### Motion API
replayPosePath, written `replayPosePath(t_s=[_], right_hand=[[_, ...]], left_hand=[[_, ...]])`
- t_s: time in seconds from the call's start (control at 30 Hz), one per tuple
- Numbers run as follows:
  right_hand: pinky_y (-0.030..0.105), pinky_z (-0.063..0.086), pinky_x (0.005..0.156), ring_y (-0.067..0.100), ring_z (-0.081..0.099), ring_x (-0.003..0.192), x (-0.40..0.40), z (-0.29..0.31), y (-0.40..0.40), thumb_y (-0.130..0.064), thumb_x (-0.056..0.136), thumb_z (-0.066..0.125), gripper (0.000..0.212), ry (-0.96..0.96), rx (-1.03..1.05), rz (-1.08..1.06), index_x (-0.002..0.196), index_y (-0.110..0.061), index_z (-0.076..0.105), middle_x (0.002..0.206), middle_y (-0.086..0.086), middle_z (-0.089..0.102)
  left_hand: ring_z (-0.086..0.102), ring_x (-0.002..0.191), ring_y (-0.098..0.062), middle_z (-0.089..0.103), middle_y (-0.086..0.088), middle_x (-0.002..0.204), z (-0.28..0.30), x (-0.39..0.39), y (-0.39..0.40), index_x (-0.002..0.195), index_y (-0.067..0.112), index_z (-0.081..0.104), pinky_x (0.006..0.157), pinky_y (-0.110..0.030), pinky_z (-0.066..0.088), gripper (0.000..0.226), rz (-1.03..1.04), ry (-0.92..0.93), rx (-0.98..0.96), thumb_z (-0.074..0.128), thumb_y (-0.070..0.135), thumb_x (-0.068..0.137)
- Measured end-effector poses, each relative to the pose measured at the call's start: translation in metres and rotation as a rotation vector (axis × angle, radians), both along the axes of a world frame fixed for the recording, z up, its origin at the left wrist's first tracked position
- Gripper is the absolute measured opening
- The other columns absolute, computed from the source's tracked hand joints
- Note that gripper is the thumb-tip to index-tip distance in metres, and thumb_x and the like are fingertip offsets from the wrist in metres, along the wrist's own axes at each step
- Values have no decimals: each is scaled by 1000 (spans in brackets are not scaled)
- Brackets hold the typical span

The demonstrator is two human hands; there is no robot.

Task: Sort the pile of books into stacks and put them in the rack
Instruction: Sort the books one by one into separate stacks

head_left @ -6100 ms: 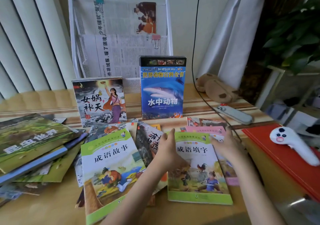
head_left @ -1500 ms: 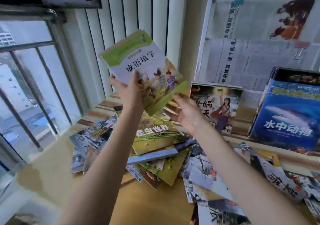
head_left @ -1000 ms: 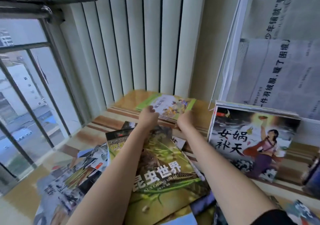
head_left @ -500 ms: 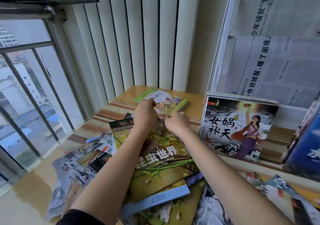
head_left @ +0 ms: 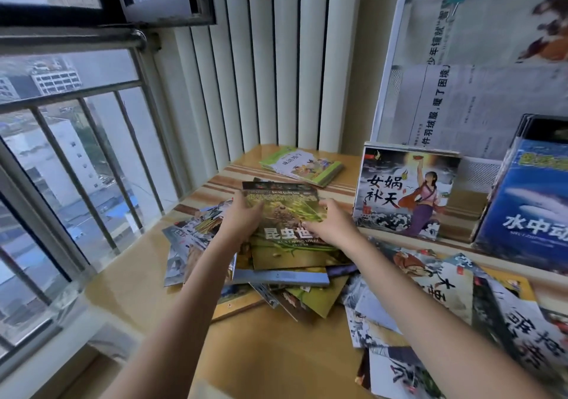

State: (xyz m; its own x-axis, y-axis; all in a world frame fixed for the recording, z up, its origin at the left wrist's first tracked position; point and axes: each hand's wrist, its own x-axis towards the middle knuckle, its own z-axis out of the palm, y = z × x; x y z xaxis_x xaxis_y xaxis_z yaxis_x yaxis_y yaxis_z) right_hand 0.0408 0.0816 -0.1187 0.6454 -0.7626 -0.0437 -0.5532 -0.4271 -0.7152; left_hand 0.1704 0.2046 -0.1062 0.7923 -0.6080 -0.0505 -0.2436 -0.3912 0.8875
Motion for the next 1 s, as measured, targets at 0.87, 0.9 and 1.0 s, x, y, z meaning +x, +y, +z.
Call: replayPosePath(t_s=[0.87, 0.9, 1.0], right_hand=[[49, 47, 96, 30, 59, 108, -68, -8, 3, -2, 77, 73, 47, -717, 444, -150, 101, -33, 47, 114, 10, 59], [47, 47, 96, 31, 58, 107, -73, -5, 2, 1, 77, 72, 48, -740, 480, -143, 102, -31, 46, 112, 10, 58], [39, 47, 93, 26, 57, 103, -90, 0, -2, 5, 79, 69, 51, -778, 539, -131, 113, -24, 44, 108, 7, 55]], left_hand=[[67, 74, -25, 68, -14, 97, 2, -54, 45, 105, 16, 57, 63, -36, 55, 23, 4, 315, -599, 64, 31, 88], [64, 68, -21, 67, -11, 90, 6, -58, 42, 96, 18, 58, 59, -33, 52, 19, 30, 307, -577, 58, 37, 91], [57, 52, -12, 62, -2, 71, 16, -65, 34, 84, 20, 56, 47, -24, 47, 25, 68, 288, -559, 50, 42, 94]])
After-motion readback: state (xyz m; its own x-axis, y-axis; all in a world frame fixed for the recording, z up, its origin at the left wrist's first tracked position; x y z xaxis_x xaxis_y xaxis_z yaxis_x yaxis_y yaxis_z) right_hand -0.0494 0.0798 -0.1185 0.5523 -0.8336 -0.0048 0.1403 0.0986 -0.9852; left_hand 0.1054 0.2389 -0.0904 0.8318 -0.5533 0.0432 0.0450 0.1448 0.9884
